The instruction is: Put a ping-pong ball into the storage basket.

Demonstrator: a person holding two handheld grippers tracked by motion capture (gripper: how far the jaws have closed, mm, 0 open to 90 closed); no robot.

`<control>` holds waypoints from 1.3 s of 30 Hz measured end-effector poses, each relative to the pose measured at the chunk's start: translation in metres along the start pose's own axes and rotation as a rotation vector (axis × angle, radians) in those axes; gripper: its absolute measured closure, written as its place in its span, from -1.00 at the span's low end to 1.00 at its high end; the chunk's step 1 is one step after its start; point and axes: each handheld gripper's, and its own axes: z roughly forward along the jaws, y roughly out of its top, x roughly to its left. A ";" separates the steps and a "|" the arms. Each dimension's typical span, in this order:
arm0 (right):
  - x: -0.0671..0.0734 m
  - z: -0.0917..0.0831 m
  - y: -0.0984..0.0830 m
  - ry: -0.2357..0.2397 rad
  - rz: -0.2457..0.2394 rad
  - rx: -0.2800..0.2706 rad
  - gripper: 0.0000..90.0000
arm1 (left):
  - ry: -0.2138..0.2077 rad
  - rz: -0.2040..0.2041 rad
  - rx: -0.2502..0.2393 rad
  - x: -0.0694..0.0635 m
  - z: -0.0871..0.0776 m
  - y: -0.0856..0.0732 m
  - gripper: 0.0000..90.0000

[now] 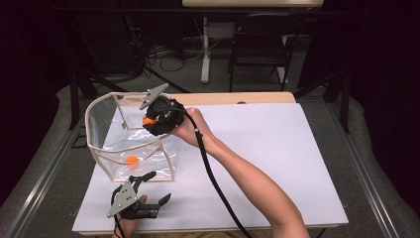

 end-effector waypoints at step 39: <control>0.000 0.016 0.013 0.018 -0.016 0.075 0.13 | -0.005 0.006 0.002 -0.001 0.002 0.000 -0.66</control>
